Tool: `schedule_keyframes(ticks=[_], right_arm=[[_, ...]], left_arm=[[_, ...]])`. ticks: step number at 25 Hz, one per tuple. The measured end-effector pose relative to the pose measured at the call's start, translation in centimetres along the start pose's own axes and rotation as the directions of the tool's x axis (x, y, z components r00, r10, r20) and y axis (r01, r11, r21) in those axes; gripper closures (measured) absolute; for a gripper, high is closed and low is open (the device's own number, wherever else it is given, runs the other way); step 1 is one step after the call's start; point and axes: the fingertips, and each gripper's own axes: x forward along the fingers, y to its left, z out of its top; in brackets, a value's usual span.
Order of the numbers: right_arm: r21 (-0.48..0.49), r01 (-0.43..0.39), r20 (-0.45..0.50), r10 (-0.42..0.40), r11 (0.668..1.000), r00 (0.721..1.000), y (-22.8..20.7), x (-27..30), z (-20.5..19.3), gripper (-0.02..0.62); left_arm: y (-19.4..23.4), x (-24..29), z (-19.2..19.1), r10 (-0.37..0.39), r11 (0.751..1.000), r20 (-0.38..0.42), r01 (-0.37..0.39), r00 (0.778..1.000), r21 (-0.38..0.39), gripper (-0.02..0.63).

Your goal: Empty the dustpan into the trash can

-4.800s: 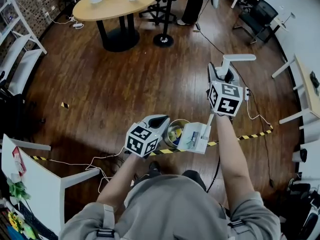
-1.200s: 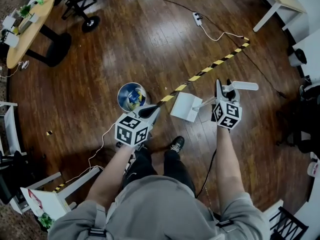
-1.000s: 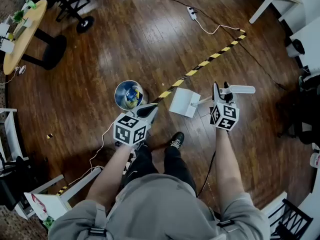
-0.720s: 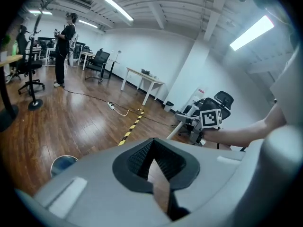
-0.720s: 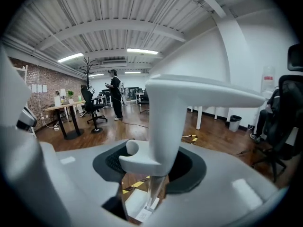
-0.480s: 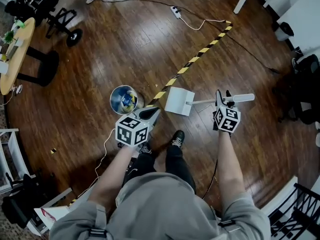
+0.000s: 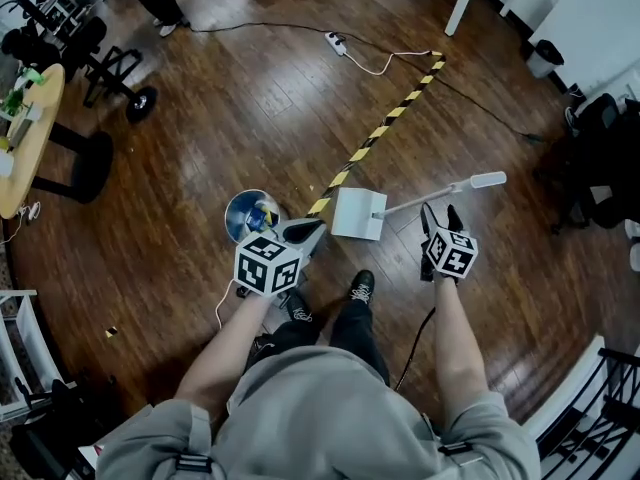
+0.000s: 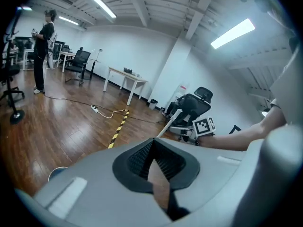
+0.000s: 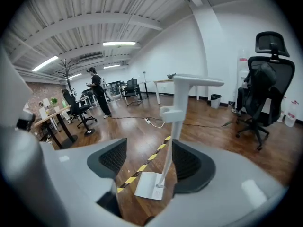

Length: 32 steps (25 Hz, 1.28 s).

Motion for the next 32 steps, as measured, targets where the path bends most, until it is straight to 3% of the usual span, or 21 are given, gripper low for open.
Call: schedule_keyframes(ticks=[4, 11, 17, 22, 25, 32], right_arm=[[-0.057, -0.152, 0.060, 0.156, 0.987, 0.986, 8.8, -3.2, 2.0, 0.382], [-0.184, -0.318, 0.211, 0.353, 0.930, 0.911, 23.1, -8.1, 10.9, 0.590], [-0.241, -0.441, 0.282, 0.497, 0.865, 0.821, 32.4, -12.1, 17.0, 0.595], [-0.280, -0.540, 0.287, 0.606, 0.794, 0.742, 38.3, -15.1, 19.2, 0.595], [-0.320, -0.557, 0.274, 0.638, 0.766, 0.720, 41.0, -15.9, 19.3, 0.595], [-0.352, -0.580, 0.244, 0.671, 0.734, 0.701, 43.6, -16.7, 18.7, 0.595]], left_arm=[[0.4, -3.1, 2.3, -0.003, 1.000, 0.075, 0.001, 0.997, 0.028, 0.601], [1.3, -9.5, 6.2, 0.011, 0.999, 0.232, -0.021, 0.973, 0.042, 0.601], [1.5, -14.2, 8.3, 0.012, 0.998, 0.308, -0.030, 0.951, 0.054, 0.601], [1.6, -17.9, 10.2, 0.016, 0.995, 0.359, -0.049, 0.933, 0.084, 0.601], [2.0, -19.9, 10.7, 0.034, 0.991, 0.377, -0.079, 0.926, 0.106, 0.601], [2.8, -22.2, 10.4, 0.051, 0.991, 0.390, -0.095, 0.920, 0.093, 0.601]])
